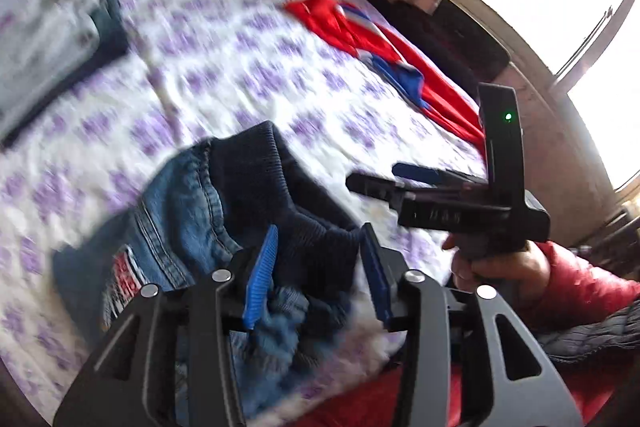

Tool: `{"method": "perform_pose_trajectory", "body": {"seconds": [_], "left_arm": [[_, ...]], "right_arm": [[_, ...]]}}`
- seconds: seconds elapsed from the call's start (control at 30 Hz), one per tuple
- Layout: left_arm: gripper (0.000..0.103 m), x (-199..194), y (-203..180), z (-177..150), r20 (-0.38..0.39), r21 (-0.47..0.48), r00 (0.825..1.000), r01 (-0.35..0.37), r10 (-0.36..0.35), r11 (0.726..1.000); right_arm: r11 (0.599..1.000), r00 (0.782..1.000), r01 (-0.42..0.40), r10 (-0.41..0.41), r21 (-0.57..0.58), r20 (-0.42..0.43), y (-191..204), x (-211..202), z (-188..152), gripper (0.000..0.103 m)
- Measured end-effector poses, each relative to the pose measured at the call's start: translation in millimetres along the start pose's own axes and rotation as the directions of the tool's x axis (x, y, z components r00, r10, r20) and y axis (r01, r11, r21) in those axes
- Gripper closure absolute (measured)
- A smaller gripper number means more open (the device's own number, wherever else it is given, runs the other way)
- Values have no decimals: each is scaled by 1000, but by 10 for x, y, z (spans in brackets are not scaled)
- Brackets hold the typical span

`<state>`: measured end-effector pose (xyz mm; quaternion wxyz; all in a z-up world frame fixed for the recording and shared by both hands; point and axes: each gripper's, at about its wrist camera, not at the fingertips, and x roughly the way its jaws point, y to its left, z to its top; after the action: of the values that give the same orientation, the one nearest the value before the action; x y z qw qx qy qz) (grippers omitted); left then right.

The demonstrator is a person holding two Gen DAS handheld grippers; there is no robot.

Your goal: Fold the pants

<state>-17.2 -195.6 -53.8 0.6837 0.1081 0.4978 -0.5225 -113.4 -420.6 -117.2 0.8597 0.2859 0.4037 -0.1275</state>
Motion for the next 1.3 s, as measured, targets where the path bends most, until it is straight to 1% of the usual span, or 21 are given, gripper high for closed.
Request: {"method": "perform_pose_trajectory", "body": {"seconds": [0.03, 0.07, 0.1, 0.17, 0.23, 0.3, 0.4, 0.47, 0.57, 0.6, 0.67, 0.73, 0.8, 0.87, 0.97, 1.03, 1.13, 1.17, 1.2, 1.23, 1.3], "left_arm": [[37, -72, 54, 0, 22, -26, 999, 27, -27, 999], [26, -171, 112, 3, 58, -46, 998, 13, -10, 999], [11, -264, 189, 7, 90, -71, 996, -6, 12, 997], [10, -460, 410, 26, 136, -144, 990, 0, 20, 990], [9, -583, 695, -7, 147, -248, 988, -13, 51, 969], [9, -641, 1022, -114, 128, -363, 985, -62, 115, 930], [10, -637, 1285, -341, 75, -453, 985, -104, 154, 885], [10, -589, 1330, -520, 31, -461, 985, -136, 169, 877], [7, -339, 1304, -778, -109, -432, 986, -161, 126, 888], [4, -157, 1317, -872, -165, -418, 980, -174, 114, 892], [4, 69, 1365, -994, -195, -432, 975, -181, 105, 883], [4, 117, 1425, -1039, -177, -478, 982, -143, 65, 867], [4, 80, 1394, -1030, -171, -461, 982, -150, 78, 875], [4, -20, 1318, -996, -145, -430, 982, -171, 119, 886], [5, -371, 1203, -892, -12, -384, 974, -214, 227, 898], [5, -498, 1261, -842, 47, -413, 967, -208, 249, 887], [5, -396, 1429, -755, 6, -462, 966, -225, 257, 858], [5, -290, 1484, -735, -28, -464, 961, -255, 274, 848], [4, -151, 1558, -740, -71, -462, 955, -288, 288, 839], [4, -23, 1627, -765, -87, -475, 967, -252, 241, 843], [4, 64, 1740, -821, -69, -542, 982, -184, 175, 820]], "right_arm": [[1000, 1000, 11, -11, -4, 14, -18, -46, -7, 4], [1000, 999, 18, -18, -17, 27, -2, -76, -3, 4], [999, 999, 20, -18, -29, 37, 26, -116, 2, 4], [998, 998, 7, -2, -66, 67, 171, -198, 54, 4], [991, 995, -23, 36, -130, 97, 433, -262, 120, 4], [976, 991, -59, 82, -209, 102, 750, -266, 183, 4], [945, 990, -59, 97, -322, 104, 1163, -217, 236, 4], [923, 992, -34, 77, -384, 96, 1329, -137, 208, 4], [878, 996, 70, -85, -473, -11, 1309, 323, 32, 4], [888, 995, 55, -87, -456, -50, 1193, 476, -27, 4], [940, 995, -31, -2, -339, -95, 936, 574, -55, 3], [959, 990, -79, 43, -273, -135, 842, 566, -21, 3], [943, 994, -59, 23, -329, -110, 935, 455, -9, 4], [910, 998, -33, 11, -413, -54, 1094, 241, -9, 4], [837, 997, -48, 76, -545, 29, 1331, -170, -84, 4], [788, 996, -51, 81, -613, 22, 1440, -269, -148, 4], [756, 998, -52, 16, -652, -62, 1427, -46, -353, 4], [760, 994, -44, -34, -649, -108, 1348, 127, -437, 4], [788, 988, -73, -28, -612, -154, 1212, 264, -497, 4], [837, 982, -115, 13, -535, -190, 1062, 353, -509, 3], [908, 963, -192, 100, -373, -251, 828, 450, -498, 3]]}}
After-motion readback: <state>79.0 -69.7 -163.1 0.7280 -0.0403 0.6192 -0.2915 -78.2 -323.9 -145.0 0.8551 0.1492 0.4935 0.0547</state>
